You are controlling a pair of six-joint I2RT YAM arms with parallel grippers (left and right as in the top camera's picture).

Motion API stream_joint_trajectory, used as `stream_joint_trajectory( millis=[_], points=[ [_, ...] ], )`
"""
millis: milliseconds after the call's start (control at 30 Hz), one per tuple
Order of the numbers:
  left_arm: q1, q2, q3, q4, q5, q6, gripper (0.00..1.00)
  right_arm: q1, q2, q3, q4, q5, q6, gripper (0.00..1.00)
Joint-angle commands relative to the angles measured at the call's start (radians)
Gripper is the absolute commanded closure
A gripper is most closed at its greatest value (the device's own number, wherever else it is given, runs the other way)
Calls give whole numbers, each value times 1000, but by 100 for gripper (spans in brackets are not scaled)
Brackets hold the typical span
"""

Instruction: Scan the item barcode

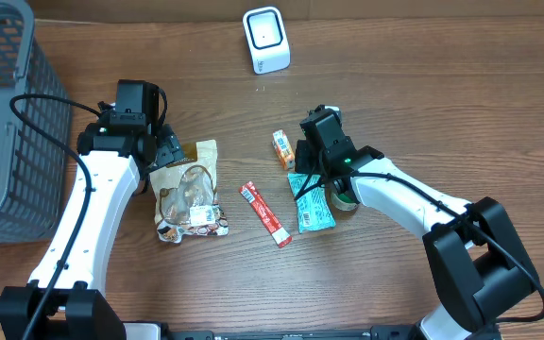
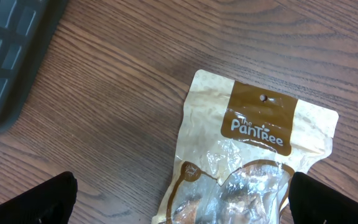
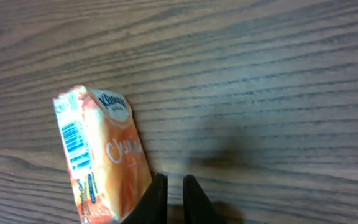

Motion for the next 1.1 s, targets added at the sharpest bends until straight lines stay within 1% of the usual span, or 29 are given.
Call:
stream_joint_trajectory(
  millis=[0,67,267,333,400,433,467,500,833,1067],
  points=[
    [-1,-21,18,-2,5,7,0,-1,5,-10,-12,14,4,87],
    [-1,-21,18,-2,4,8,1,-1,5,-11,-18,14,4,84],
    [-1,-21,18,-2,4,8,1,-1,5,-12,-23,14,5,83],
    [-1,-21,18,-2,4,8,0,-1,5,-12,-13,14,10,85],
    [-1,-21,18,-2,4,8,0,-5,5,-12,8,13,63,90],
    [-1,-21,18,-2,4,8,0,-10,5,-12,17,13,91,95],
    [-1,-21,18,-2,4,8,0,-16,6,-11,25,11,117,96],
    [-1,-21,18,-2,4,8,0,-33,6,-11,38,-13,141,96],
    [-1,-21,18,-2,4,8,0,-108,6,-11,119,-184,143,96],
    [-1,-21,18,-2,4,8,0,-108,22,-11,135,-205,154,96]
  ],
)
